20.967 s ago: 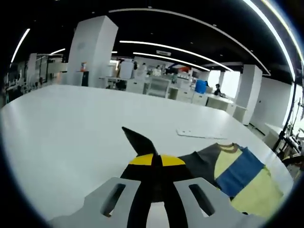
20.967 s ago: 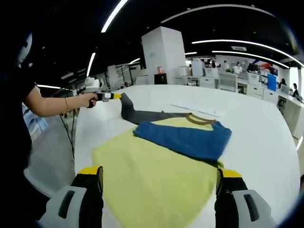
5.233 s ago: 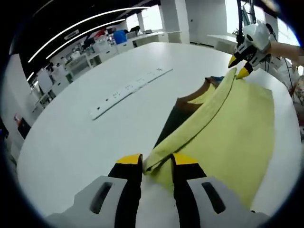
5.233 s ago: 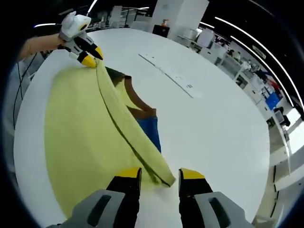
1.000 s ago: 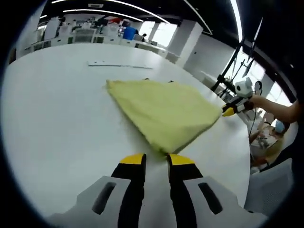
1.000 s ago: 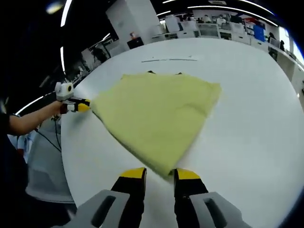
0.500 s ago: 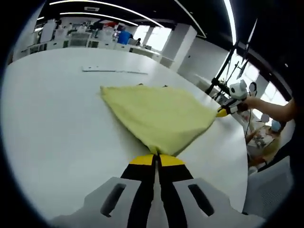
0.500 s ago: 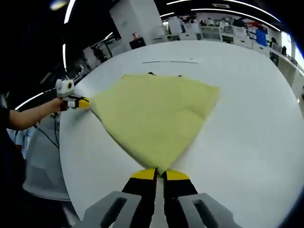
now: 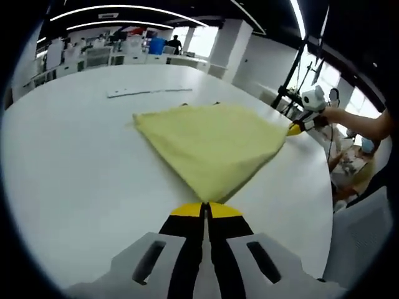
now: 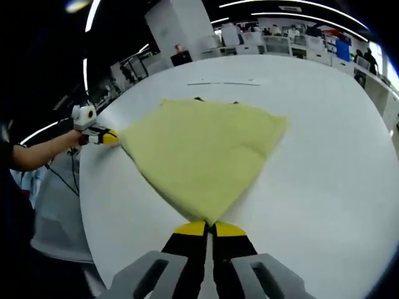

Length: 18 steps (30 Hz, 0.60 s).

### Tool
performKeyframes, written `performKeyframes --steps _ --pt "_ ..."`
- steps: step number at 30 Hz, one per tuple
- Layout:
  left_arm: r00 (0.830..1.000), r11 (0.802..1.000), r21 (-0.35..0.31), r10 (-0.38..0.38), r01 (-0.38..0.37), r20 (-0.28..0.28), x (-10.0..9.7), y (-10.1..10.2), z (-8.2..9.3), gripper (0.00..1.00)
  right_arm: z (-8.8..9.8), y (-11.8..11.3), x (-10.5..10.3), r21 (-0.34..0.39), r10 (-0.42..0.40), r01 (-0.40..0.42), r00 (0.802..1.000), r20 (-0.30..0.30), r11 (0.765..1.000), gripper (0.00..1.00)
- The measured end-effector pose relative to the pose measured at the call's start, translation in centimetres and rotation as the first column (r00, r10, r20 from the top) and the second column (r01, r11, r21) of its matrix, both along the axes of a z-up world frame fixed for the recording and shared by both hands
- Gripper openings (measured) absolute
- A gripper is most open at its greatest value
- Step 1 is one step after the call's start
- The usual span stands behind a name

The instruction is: Fold the garment on the visible template until the final outline fits inside the template.

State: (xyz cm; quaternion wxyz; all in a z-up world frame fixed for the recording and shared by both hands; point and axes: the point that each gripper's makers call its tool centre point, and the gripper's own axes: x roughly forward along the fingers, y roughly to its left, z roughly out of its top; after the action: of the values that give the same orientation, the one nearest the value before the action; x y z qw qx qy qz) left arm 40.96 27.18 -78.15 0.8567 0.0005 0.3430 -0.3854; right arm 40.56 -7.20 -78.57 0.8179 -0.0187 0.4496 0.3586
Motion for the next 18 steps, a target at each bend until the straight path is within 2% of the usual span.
performKeyframes --steps 18 --pt "0.998 0.996 0.065 -0.054 0.053 0.021 -3.3 -0.7 0.0 0.0 -0.1 -0.7 -2.6 -0.012 0.021 -0.021 0.999 -0.025 1.0 0.0"
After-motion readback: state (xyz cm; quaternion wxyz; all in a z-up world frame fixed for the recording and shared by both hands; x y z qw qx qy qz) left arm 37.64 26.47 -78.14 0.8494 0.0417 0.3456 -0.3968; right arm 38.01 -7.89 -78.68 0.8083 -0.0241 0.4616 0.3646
